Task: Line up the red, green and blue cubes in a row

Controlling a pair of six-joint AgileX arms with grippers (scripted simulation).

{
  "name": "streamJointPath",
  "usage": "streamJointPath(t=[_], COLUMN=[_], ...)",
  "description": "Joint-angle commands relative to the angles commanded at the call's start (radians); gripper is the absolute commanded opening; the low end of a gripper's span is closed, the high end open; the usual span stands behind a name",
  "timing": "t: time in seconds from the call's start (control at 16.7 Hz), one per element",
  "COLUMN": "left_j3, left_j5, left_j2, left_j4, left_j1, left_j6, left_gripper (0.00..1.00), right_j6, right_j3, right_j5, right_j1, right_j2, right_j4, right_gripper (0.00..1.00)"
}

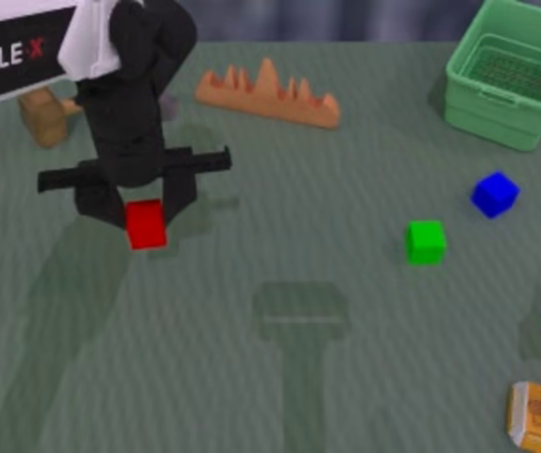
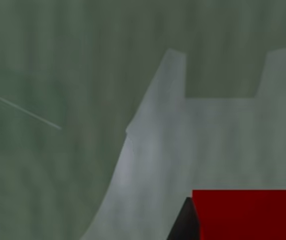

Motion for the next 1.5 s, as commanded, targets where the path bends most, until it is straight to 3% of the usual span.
streamJointPath(t=[0.42,0.78,1.2,1.5], left_j3=[-0.081,-0.092,-0.245,-0.255], left_j5=[0.001,0.001,0.001,0.002], left_j2=[-0.094,-0.086,-0.018,-0.013], left_j4=[-0.011,0.007,0.232,0.244], left_j1=[-0.189,-0.187,-0.19,-0.191], left_j6=[-0.064,-0.061,-0.064,-0.065], left_gripper=[0.0,0.0,0.0,0.0], right_j6=[0.0,0.0,0.0,0.0], right_j3=[0.0,0.0,0.0,0.0], right_j5=[0.0,0.0,0.0,0.0], right_j1=[0.0,0.0,0.0,0.0], right_j2=[0.0,0.0,0.0,0.0], right_j4=[0.0,0.0,0.0,0.0], right_gripper=[1.0,1.0,1.0,1.0])
